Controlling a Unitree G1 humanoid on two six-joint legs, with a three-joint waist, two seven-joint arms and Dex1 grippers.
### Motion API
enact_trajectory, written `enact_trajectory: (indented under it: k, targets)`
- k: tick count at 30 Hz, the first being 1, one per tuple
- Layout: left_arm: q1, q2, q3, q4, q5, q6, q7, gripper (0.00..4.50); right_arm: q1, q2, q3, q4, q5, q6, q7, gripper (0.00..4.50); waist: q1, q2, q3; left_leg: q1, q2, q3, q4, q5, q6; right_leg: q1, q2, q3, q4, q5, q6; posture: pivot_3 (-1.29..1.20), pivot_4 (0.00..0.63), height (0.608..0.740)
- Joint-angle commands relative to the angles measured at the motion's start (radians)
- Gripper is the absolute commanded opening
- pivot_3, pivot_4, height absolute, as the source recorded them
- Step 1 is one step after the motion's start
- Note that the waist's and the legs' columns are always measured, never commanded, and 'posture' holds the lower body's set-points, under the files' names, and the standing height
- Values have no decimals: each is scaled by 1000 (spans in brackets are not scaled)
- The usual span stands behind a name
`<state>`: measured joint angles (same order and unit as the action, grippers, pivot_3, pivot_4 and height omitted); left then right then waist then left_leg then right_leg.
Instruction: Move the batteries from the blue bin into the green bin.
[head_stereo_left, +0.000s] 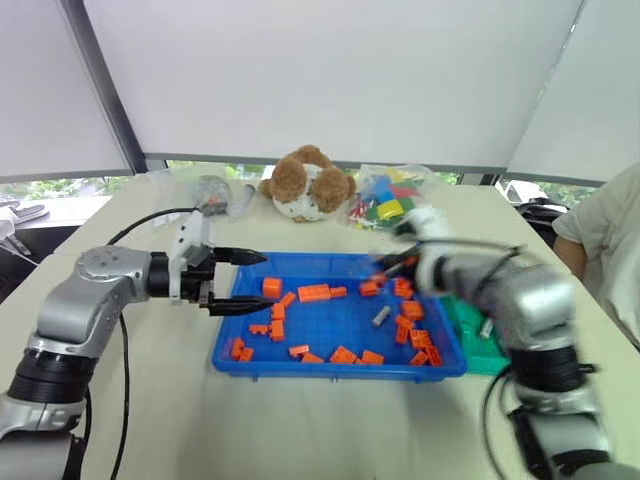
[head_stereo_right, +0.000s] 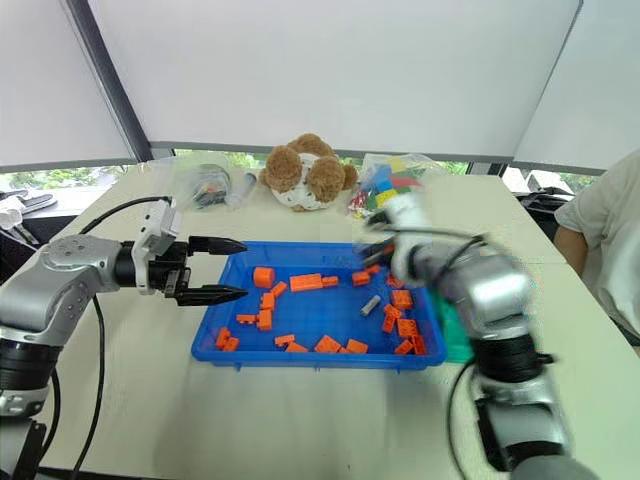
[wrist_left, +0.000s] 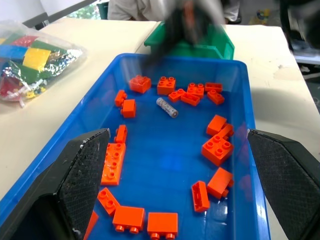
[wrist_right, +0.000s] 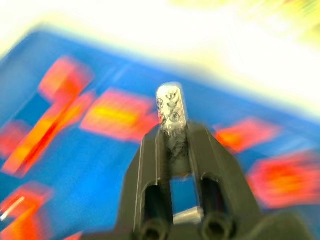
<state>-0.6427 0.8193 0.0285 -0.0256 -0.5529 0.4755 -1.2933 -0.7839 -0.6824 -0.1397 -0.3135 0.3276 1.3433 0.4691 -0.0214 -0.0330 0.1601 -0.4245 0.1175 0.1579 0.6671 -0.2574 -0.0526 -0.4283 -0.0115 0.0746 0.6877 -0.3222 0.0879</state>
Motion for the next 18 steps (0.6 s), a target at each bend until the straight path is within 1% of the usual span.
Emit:
enact_trajectory:
  k: [1, 3, 5, 9, 13, 14, 18]
  targets:
    - [-15, -9, 16, -4, -1, -23, -4, 4500, 126, -157, -75, -32, -18, -20, 37, 41, 5, 0, 0, 0, 0, 0, -1, 0, 0, 0, 0, 0, -1, 0, 0, 0, 150, 734]
    - [-28, -19, 7, 11, 3, -31, -10, 4500, 196, -212, -110, -38, -6, -22, 55, 41, 1, 1, 0, 0, 0, 0, -1, 0, 0, 0, 0, 0, -1, 0, 0, 0, 150, 734]
    - [-38, -27, 2, 21, 7, -35, -15, 4500, 242, -239, -126, -41, 3, -31, 66, 41, -6, 1, 0, 1, 0, 1, -1, 0, 0, 0, 0, 1, 0, 0, 0, 0, 150, 734]
    - [-62, -46, -9, 45, 18, -46, -23, 4500, 309, -257, -133, -49, 13, -51, 78, 41, -21, 2, 0, 1, 0, 0, 1, 0, 0, 0, 1, 2, 1, 0, 0, 0, 150, 734]
    - [-72, -51, -12, 57, 26, -50, -32, 4500, 344, -250, -139, -43, 13, -76, 71, 2089, -23, 2, 0, 1, 0, 0, 1, 1, 1, 1, 0, 1, 1, 1, 0, 0, 150, 734]
    - [-73, -50, -11, 56, 27, -49, -34, 4500, 340, -251, -143, -49, 20, -78, 76, 2478, -23, 2, 0, 1, 0, 0, 1, 1, 0, 1, 0, 1, 1, 1, 0, 0, 150, 734]
    - [-77, -47, -7, 55, 30, -45, -37, 4500, 307, -269, -129, -66, 34, -94, 91, 4473, -22, 2, 0, 1, 0, 0, 1, 1, 0, 1, 0, 1, 1, 0, 0, 0, 150, 734]
